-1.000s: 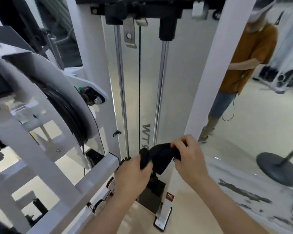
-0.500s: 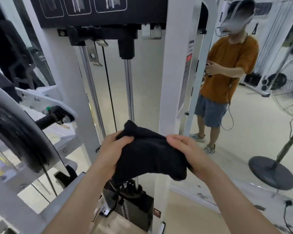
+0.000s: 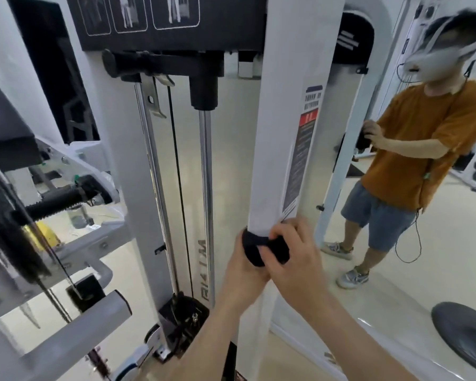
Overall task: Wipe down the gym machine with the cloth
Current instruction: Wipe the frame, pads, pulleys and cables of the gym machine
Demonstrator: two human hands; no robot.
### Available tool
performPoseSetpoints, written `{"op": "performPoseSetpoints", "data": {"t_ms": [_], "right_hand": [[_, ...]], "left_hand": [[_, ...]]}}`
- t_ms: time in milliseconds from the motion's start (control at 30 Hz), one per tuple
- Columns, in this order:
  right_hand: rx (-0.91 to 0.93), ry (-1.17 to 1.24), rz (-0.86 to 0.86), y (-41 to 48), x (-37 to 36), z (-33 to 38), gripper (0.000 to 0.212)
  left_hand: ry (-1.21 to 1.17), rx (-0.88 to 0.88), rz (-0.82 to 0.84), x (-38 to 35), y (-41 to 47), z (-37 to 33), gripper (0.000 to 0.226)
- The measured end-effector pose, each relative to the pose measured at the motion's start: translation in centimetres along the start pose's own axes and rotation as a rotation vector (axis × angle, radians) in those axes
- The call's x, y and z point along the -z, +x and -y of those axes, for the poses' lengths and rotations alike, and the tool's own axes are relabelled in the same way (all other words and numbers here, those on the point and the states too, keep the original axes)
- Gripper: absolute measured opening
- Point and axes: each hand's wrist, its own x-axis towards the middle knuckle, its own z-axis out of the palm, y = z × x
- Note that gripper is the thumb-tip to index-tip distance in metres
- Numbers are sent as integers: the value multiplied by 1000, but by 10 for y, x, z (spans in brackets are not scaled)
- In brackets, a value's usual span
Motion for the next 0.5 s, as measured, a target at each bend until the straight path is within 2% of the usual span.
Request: {"op": "performPoseSetpoints", "data": {"t_ms": [100, 200, 300, 367, 400, 467, 500], "right_hand": [[110, -65, 7, 4, 6, -6, 34], [252, -105, -76, 12, 14, 0, 25], [373, -97, -213, 47, 29, 12, 12], [434, -51, -284, 82, 41, 23, 3], [448, -39, -329, 98, 47, 27, 4], [449, -15, -348, 114, 55, 30, 7], [420, -5, -336, 111, 53, 29, 9]], "left_hand": [[-57, 10, 40, 2, 15, -3, 41], [-53, -82, 17, 8, 18, -31, 55], [-76, -335, 12, 14, 37, -82, 74], [-79, -496, 27, 15, 50, -116, 79], [-100, -539, 17, 13, 56, -125, 79], [-84, -543, -65, 6, 59, -133, 76], [-44, -488, -104, 2, 57, -128, 76]]}}
